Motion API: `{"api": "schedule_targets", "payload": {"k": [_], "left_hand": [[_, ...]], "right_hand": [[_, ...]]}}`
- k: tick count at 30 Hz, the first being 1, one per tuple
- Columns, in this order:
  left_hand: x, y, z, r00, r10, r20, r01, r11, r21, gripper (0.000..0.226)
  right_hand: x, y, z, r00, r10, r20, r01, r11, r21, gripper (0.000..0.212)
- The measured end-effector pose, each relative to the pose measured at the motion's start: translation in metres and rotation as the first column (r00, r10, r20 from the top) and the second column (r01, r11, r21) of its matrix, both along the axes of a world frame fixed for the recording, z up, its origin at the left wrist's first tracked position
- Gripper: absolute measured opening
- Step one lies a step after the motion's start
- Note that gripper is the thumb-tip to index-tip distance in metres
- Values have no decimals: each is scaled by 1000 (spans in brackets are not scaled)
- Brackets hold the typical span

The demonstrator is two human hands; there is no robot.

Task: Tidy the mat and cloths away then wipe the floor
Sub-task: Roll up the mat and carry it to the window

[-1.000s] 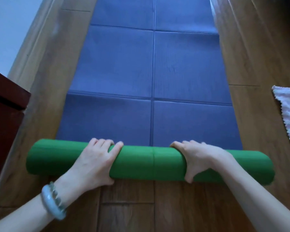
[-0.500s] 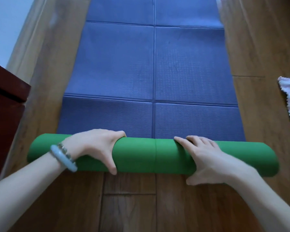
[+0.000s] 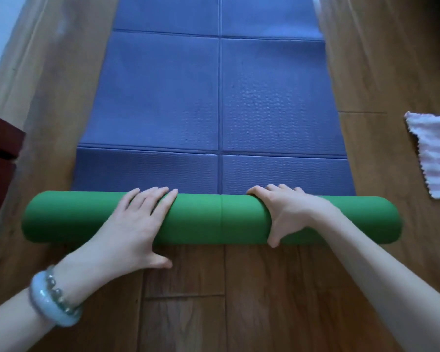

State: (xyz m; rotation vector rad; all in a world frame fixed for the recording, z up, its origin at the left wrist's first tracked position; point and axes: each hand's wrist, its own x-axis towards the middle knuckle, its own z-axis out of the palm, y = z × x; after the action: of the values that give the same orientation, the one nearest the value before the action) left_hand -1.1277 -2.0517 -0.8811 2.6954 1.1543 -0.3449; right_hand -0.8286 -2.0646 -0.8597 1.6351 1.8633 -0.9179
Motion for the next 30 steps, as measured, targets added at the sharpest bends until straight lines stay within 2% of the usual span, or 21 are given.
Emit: {"api": "schedule_targets", "payload": {"k": [2, 4, 6, 9, 11, 14, 16, 17, 20, 22, 26, 30], "left_hand": [[9, 3, -4, 1000, 19, -18, -17, 998, 64, 133], [13, 15, -5, 1000, 26, -3, -25, 993, 114, 123], [14, 29, -3, 1000, 27, -5, -27, 995, 91, 113], [22, 50, 4, 997, -3, -74, 1, 999, -33, 101], [27, 68, 10, 997, 17, -79, -28, 988, -150, 97], [33, 84, 16, 995, 37, -91, -64, 946, -317, 95], [31, 84, 15, 995, 36, -96, -65, 945, -321, 97], [29, 82, 14, 996, 31, -89, -56, 956, -287, 101], [20, 65, 2, 1000, -28, 1, 28, 1000, 6, 121], [19, 49, -7, 999, 13, 45, -21, 986, 163, 131], [28, 46, -12, 991, 105, 87, -124, 961, 247, 126], [31, 65, -8, 995, 93, 40, -100, 969, 224, 113]], "right_hand": [[3, 16, 0, 1000, -21, -19, 19, 994, -111, 102], [5, 29, 2, 998, -63, -26, 57, 980, -192, 102], [8, 32, 7, 996, -82, -21, 76, 979, -187, 101], [9, 14, 13, 998, -48, 42, 46, 997, 55, 110], [2, -10, 6, 992, -63, 113, 31, 965, 259, 119], [-2, -35, -19, 984, -85, 159, -20, 824, 567, 119], [1, -35, -30, 989, -83, 120, -20, 740, 672, 113], [3, -32, -32, 989, -81, 120, -23, 731, 682, 110], [7, -16, -27, 986, -43, 162, -66, 786, 614, 108], [10, 0, -19, 987, -7, 162, -78, 858, 508, 105], [14, 28, -9, 993, -8, 118, -33, 939, 342, 105], [15, 45, 0, 997, -50, 65, 35, 976, 214, 103]]}}
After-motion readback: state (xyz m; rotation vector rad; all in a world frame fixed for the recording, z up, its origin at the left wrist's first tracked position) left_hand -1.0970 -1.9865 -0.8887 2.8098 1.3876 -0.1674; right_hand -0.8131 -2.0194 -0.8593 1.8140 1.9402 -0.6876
